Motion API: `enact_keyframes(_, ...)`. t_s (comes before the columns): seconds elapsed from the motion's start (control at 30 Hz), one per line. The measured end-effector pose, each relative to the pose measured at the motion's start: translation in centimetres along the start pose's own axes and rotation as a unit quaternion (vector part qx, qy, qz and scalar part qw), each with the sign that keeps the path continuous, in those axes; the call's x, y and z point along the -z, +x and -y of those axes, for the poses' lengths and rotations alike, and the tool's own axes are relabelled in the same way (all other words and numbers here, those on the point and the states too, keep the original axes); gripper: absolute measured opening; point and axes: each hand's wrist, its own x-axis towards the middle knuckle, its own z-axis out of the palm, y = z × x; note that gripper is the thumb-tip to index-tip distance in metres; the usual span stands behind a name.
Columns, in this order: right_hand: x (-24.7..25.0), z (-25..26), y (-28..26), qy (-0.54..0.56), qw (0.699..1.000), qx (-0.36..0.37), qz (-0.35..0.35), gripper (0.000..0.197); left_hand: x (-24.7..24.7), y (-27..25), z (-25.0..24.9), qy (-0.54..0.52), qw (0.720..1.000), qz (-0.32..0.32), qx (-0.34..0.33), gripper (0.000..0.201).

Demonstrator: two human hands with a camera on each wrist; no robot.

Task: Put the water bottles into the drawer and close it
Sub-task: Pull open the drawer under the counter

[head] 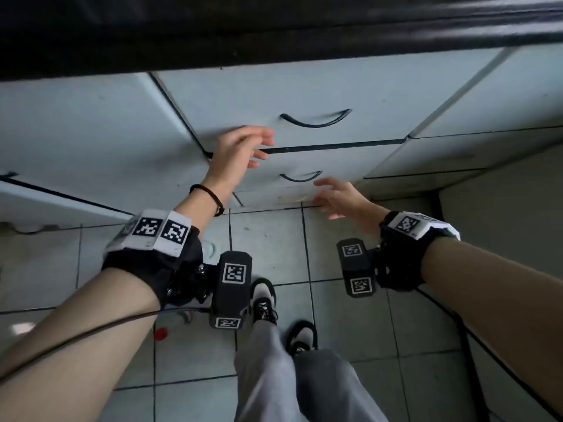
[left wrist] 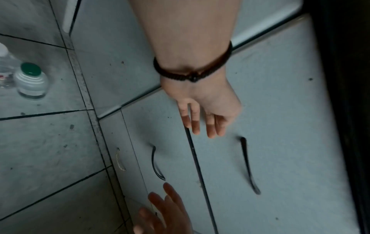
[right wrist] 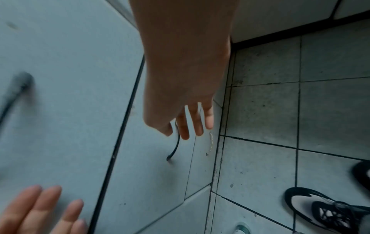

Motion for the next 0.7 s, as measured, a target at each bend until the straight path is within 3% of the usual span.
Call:
enact_keyframes(0.1, -0.9, 0.0, 2.8, -0.047, 0.999, -0.008, -0.019, 0.045, 0.2, 0.6, 1.5, -0.004, 0.999, -0.011, -0.041, 0.027)
enact_keyframes(0.3, -2.8, -0.1, 6.0, -0.156, 0.988, -0.008, 0.013, 0.066, 0.4, 1.4, 2.9, -0.008, 0.996, -0.012, -0.083, 0.028)
enact_keyframes(0.47, -3.4, -0.7, 7.2, -0.207, 0.978, -0.016, 0.016, 0.059, 0.7, 1.9, 4.0, 0.009, 0.991, -0.024, -0.131, 0.028)
enact_keyframes(0.7, -4.1, -2.0, 5.5, -0.221, 0.975, -0.007, 0.023, 0.061, 1.2, 0.9, 5.8, 0.195, 0.966, -0.064, -0.156, 0.036)
